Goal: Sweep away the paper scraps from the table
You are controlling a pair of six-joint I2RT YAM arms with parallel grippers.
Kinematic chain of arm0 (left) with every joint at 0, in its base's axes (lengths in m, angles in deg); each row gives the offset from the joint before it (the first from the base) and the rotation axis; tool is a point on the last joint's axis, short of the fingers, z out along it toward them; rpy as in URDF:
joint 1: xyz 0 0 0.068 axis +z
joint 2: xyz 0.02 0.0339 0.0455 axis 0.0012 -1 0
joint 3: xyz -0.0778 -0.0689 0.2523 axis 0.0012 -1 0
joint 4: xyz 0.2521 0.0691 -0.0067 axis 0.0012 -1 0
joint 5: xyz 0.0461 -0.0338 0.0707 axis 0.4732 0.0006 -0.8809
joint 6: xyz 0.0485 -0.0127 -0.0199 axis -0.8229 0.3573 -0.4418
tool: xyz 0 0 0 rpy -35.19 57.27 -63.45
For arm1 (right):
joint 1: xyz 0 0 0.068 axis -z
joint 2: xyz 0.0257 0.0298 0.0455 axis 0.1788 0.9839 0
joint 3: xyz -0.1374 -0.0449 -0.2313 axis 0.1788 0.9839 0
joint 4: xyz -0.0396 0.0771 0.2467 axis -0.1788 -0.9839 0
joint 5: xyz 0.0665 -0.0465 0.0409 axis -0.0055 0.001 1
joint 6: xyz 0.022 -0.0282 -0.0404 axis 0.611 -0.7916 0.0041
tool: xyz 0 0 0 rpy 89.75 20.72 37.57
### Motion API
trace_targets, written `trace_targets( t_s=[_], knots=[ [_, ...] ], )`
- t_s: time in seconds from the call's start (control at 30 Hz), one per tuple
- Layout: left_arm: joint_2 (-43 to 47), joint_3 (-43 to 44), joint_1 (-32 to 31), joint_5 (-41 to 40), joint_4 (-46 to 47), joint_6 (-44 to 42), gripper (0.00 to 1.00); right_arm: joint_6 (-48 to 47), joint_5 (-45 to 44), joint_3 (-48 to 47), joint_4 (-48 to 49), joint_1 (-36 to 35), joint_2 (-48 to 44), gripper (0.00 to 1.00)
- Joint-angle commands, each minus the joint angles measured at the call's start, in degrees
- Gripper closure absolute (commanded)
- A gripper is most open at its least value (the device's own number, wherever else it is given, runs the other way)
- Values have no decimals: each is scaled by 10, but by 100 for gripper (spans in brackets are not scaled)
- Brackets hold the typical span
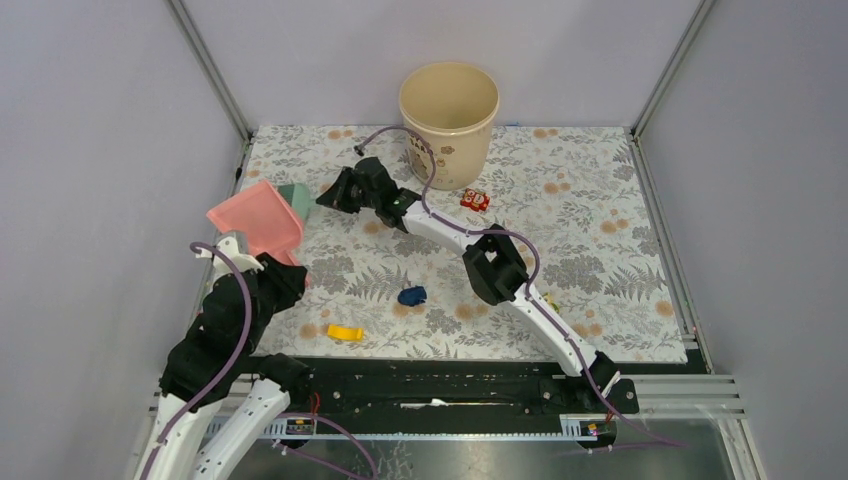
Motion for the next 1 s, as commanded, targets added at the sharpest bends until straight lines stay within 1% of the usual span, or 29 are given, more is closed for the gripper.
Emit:
trace_targets(
  t_s=[0.0, 0.27, 0.43, 0.5, 0.67, 0.8, 0.83, 0.9, 0.97],
  knots=[
    [13, -4, 2, 15, 45, 4, 100, -2, -25, 16, -27, -5, -34, 100],
    [38, -2, 2, 23, 44, 12, 100, -9, -12, 162, -58, -7, -127, 100],
    [44, -3, 2, 30, 44, 15, 100, -35, -33, 268, -114, -7, -196, 100],
    [43, 1, 2, 30, 45, 10, 100, -51, -48, 320, -145, -3, -233, 100],
    [38, 14, 2, 32, 45, -4, 100, -108, -55, 485, -179, 20, -349, 100],
    [42, 10, 2, 37, 55, -1, 100, -151, -82, 611, -216, 52, -448, 100],
    [44, 7, 2, 40, 59, 0, 100, -168, -81, 629, -218, 65, -472, 100],
    [47, 3, 2, 43, 63, 3, 100, -195, -56, 652, -210, 79, -511, 100],
    [49, -1, 2, 45, 67, 5, 100, -242, 12, 652, -193, 92, -538, 100]
  ],
)
